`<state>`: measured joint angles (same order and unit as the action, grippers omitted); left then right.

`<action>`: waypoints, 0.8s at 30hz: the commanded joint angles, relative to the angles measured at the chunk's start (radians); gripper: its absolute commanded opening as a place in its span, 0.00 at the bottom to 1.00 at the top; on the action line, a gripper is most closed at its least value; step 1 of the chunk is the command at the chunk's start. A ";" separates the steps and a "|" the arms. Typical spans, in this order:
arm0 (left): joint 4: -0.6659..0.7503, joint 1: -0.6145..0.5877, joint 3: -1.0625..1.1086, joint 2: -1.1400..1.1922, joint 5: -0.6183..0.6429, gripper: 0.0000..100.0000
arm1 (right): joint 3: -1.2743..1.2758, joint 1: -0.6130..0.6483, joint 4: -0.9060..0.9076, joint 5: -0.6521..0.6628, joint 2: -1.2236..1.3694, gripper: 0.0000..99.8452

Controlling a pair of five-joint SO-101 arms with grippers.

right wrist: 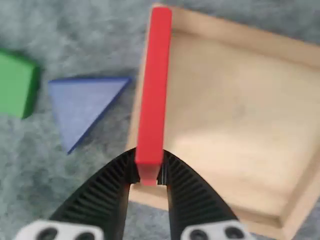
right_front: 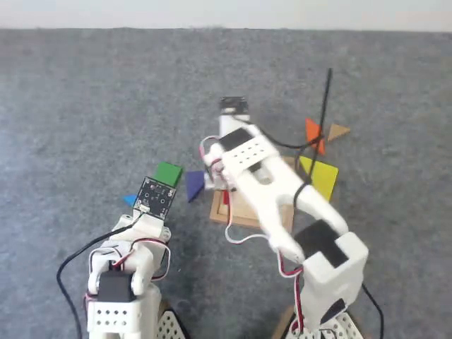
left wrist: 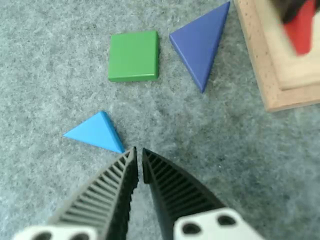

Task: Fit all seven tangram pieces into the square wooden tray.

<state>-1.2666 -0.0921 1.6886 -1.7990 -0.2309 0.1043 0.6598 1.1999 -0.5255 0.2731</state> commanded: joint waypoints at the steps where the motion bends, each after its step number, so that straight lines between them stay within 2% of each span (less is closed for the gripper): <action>1: -0.003 -0.005 -0.007 -0.023 -0.011 0.02 | -0.057 0.056 -0.010 -0.025 -0.018 0.01; 6: -0.003 -0.005 -0.007 -0.023 -0.011 0.02 | -0.055 0.059 -0.008 -0.018 -0.012 0.02; 12: -0.003 -0.005 -0.007 -0.023 -0.011 0.02 | -0.055 0.056 0.038 -0.026 -0.010 0.20; 15: -0.003 -0.005 -0.007 -0.023 -0.011 0.02 | -0.055 0.053 0.047 -0.026 -0.010 0.26; 19: -0.003 -0.005 -0.007 -0.023 -0.011 0.02 | -0.057 0.035 0.047 -0.023 -0.010 0.27; 24: -0.003 -0.005 -0.007 -0.023 -0.011 0.02 | -0.057 -0.070 0.039 -0.025 -0.010 0.27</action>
<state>-1.2666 -0.0921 1.6886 -1.7990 -0.2309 0.1043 0.6720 1.2382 -0.5409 0.2731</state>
